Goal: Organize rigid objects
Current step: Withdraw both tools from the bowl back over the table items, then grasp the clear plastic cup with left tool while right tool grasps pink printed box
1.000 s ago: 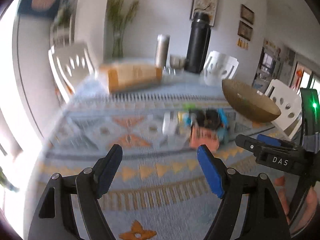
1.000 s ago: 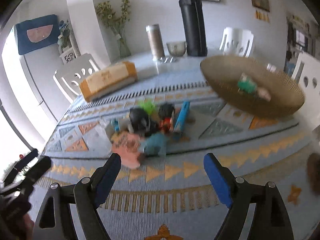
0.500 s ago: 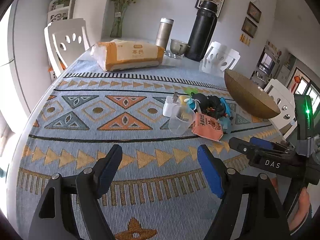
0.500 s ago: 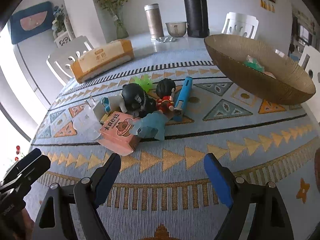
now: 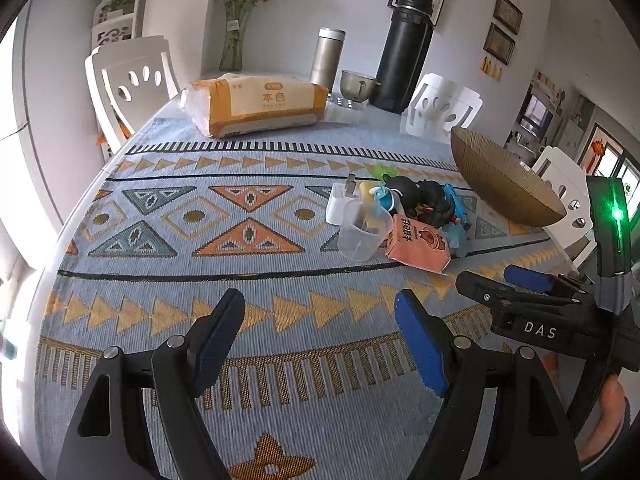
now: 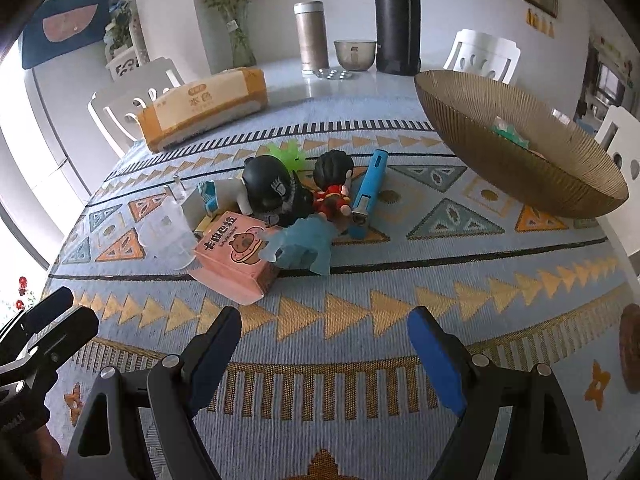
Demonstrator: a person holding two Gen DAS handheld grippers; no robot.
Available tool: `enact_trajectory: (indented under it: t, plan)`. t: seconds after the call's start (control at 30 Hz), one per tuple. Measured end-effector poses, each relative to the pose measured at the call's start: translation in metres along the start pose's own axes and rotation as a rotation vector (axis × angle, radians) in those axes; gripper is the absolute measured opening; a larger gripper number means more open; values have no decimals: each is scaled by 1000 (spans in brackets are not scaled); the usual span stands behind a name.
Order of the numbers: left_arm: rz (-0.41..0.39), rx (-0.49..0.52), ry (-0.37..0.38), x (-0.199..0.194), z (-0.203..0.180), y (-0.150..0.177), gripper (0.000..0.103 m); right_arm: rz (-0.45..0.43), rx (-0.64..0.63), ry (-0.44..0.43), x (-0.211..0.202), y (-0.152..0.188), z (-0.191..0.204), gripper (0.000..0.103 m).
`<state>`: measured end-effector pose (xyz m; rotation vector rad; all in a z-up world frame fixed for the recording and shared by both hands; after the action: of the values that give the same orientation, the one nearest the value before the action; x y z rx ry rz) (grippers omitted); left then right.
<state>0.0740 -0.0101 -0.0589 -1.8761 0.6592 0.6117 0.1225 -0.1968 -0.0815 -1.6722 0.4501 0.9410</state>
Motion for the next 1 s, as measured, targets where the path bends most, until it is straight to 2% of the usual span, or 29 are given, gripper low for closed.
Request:
enact_trajectory:
  t: [0.13,0.2,0.23,0.27,0.37,0.4,0.5,0.6,0.67,0.8,0.83,0.9,0.93,0.97,1.0]
  plan:
    - [12,-1,7,1,0,0,76,-16,-19,-26,-2,-2,3,84]
    - [73,-31,49,5,0,-2,76,4,-18,-106,0,-3,7,84]
    - [112,-54,71,9,1,-3,76,26,-5,-211,4,-4,11,84]
    - [147,-74,88,14,1,-6,76,44,-3,-262,7,-5,14,84]
    - [187,-55,105,25,-5,-19,76,81,-84,-314,17,-18,27,84]
    - [179,-31,87,29,-9,-23,76,88,-121,-312,20,-22,31,84]
    - [183,47,38,48,-20,-29,75,73,-223,-207,32,-33,33,84]
    - [188,80,31,61,-30,-31,75,65,-256,-163,43,-37,25,85]
    - [188,89,29,69,-35,-35,75,45,-258,-162,47,-42,17,85]
    - [205,71,61,82,-43,-38,72,45,-243,-232,56,-49,8,86]
    - [204,70,60,84,-45,-39,69,44,-251,-260,57,-50,12,86]
    - [209,72,53,88,-46,-38,55,37,-278,-278,55,-51,20,85]
    - [208,74,61,88,-47,-37,44,36,-289,-283,54,-49,25,84]
    - [194,75,71,85,-47,-37,38,25,-306,-266,52,-49,30,79]
    - [186,83,59,83,-46,-37,38,15,-317,-235,49,-48,32,64]
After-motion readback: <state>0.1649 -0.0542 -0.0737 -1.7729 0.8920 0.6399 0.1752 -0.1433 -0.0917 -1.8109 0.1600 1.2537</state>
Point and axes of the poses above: each gripper's, at about its wrist camera, not at the fingertips, and x roughly the way its jaws point, z to its left, y to its underside, the point moved 5 cm from there along x, roughly the way its jaws point, and after that the axes turned 14 degrees about -x, right-handed, at the moved point
